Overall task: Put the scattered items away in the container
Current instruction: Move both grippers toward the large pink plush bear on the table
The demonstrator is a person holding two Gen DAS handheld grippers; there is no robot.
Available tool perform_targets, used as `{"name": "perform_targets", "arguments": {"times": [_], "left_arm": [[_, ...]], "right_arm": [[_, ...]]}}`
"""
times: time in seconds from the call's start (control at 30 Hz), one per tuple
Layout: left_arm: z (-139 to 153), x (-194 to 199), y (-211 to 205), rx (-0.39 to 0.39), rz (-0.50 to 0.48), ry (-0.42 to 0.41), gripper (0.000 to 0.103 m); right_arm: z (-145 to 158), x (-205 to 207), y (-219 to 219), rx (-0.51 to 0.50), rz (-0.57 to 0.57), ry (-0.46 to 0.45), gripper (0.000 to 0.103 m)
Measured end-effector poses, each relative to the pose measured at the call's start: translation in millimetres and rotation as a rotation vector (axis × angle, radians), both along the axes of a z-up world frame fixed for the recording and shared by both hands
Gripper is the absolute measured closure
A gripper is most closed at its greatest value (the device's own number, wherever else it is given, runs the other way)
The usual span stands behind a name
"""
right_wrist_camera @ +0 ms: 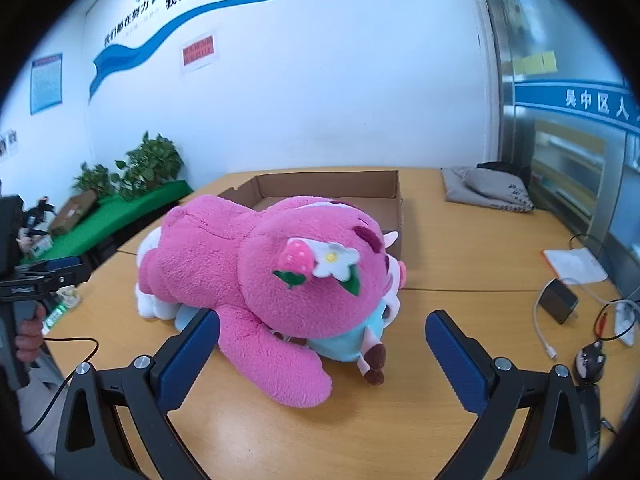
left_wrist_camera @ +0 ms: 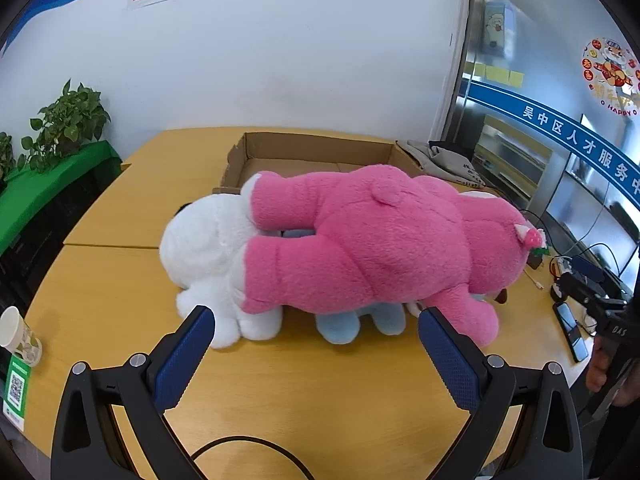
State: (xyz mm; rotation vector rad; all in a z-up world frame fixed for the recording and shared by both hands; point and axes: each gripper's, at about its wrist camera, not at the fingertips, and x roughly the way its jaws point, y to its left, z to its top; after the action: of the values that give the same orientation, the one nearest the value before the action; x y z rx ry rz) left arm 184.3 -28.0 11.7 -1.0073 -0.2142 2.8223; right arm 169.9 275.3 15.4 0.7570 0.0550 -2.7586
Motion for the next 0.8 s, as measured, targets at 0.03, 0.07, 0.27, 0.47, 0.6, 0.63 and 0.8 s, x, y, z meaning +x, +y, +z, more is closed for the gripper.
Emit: {"name": "perform_targets", "arguments": {"times": [0.03,0.07,0.27,0.47,0.6,0.63,0.8], "left_arm": [[-0.5,-2.4,4.5,0.013,-0.006,-0.009,0.000],[-1.1,-5.2,7.3,0.014,-0.005,-0.015,0.000],[-2.8,-16.9,22.2,-0.055,0.035,-0.023,0.000],[-5.1,-26.2,31.1,-0.101,0.051,-0.022,0.000],[-2.4,-31.9,33.6,-0.106,0.031,-0.012,0.000],[-2.7,-34.1,32.8,-0.103,0.030,-0.014,0.000],[-4.4,-45.5,28.3,-0.087,0.023,-0.024,0.000]], "right_arm": [[0.8,-1.4,-8.7,0.026,-0.017,-0.006,0.000],[0.8,-4.8,-13.9,0.026,-0.029,-0.033,0.000],[-1.2,-16.9,-32.1,0.008,-0.127,-0.130,0.000],[-4.8,-21.1,-39.5,0.078,-0.161,-0.129,0.000],[-9.1,-30.1,-39.6,0.089,-0.181,-0.164,0.000],[-8.6,-31.7,-39.1,0.085,-0.182,-0.167,0.000],[-4.5,-40.5,-40.8,0.086,-0.182,-0.164,0.000]]}}
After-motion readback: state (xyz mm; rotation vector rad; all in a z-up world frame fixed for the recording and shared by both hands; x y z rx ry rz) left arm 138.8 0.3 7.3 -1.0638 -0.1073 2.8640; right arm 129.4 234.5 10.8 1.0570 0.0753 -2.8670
